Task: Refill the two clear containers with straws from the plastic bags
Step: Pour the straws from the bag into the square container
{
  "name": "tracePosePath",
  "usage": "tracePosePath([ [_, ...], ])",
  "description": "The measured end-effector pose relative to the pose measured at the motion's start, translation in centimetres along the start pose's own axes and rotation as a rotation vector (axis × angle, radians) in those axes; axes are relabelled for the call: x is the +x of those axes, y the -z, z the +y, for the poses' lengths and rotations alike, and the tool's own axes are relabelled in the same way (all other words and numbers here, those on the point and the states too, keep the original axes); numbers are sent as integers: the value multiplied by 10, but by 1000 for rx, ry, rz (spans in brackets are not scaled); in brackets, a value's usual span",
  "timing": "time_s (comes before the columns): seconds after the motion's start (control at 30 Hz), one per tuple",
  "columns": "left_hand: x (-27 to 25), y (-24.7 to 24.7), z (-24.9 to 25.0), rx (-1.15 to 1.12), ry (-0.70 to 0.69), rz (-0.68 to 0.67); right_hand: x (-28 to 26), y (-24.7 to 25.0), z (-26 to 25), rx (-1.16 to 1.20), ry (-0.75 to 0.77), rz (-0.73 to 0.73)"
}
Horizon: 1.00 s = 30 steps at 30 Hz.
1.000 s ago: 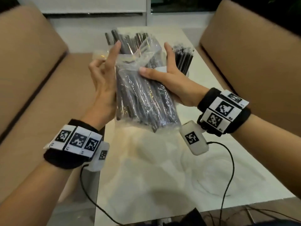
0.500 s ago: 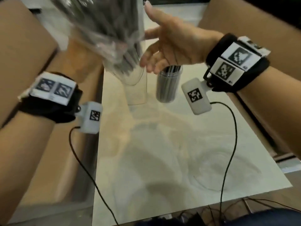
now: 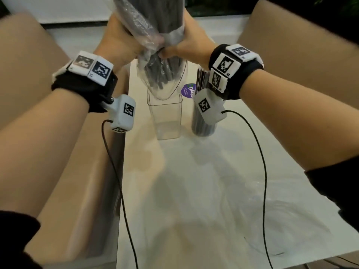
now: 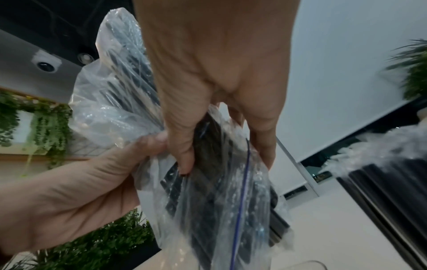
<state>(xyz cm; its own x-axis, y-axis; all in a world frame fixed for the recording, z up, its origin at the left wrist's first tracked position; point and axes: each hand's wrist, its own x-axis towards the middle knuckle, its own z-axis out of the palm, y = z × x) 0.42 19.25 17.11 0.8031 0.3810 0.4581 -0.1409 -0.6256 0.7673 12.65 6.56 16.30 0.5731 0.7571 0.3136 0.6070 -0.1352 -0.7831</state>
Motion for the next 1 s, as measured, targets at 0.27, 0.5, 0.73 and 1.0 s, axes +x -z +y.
tracePosePath([
  [0.27, 5, -11, -13, -13, 47, -139, 5, -6, 21, -17, -30, 13],
  [0.5, 5, 5, -25, -87, 128, -48, 7, -17, 14, 17, -64, -37],
  [0.73, 6, 16, -21, -70, 170, 10, 6, 0, 3, -67, -88, -72],
  [1.0, 2, 17, 0, 64, 142, -7, 3, 10, -5, -53, -166, -104],
])
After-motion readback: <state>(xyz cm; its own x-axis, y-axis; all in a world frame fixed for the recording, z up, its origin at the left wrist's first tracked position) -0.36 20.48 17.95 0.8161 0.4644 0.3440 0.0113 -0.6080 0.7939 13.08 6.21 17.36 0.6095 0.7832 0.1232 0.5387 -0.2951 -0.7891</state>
